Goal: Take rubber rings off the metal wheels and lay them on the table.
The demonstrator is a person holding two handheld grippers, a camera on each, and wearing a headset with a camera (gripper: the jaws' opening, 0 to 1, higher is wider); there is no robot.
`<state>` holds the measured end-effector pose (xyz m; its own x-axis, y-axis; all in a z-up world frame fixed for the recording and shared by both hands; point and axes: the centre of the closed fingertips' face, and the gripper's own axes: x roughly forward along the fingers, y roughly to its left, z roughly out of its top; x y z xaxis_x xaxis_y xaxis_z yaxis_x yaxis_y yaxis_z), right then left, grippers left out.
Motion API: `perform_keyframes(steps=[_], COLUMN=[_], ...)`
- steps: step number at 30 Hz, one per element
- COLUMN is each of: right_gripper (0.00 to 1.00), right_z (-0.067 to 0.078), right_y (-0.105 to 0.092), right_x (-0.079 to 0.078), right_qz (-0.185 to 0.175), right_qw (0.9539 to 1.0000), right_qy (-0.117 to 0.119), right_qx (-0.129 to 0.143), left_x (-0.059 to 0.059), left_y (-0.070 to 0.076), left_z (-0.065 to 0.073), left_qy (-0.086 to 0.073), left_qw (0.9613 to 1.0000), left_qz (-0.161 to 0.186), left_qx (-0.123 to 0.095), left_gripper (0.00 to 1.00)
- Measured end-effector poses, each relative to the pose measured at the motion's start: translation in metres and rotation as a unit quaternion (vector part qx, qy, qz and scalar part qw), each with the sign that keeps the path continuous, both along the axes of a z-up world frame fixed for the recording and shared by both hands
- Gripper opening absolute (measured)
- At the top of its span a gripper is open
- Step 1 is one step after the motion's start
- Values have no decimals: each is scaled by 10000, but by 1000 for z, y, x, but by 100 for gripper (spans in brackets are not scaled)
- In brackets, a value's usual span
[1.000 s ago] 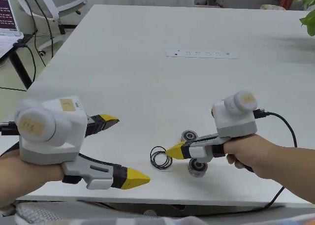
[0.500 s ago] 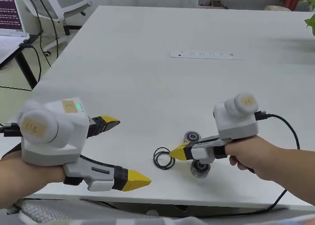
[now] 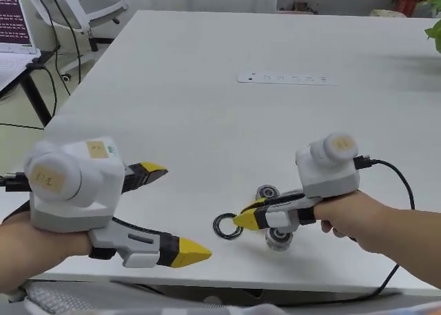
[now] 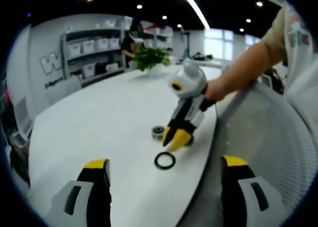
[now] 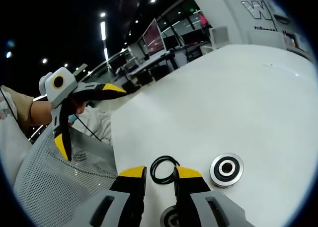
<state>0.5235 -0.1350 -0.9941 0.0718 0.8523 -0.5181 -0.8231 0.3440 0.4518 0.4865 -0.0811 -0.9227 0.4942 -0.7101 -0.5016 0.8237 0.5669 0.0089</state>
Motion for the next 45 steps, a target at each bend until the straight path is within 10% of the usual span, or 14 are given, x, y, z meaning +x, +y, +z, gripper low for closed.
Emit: perform_keyframes(steps=[45], right_gripper=[63], right_z=[74], right_y=[-49], right_x=[5], right_qz=[-278], right_qw=[9912], right_qy=[-1246], right_qx=[338], left_x=[5], left_y=[5], left_z=[12], left_qy=[-111], left_qw=[9999], left_qz=[87], left_qx=[-94], left_gripper=[100])
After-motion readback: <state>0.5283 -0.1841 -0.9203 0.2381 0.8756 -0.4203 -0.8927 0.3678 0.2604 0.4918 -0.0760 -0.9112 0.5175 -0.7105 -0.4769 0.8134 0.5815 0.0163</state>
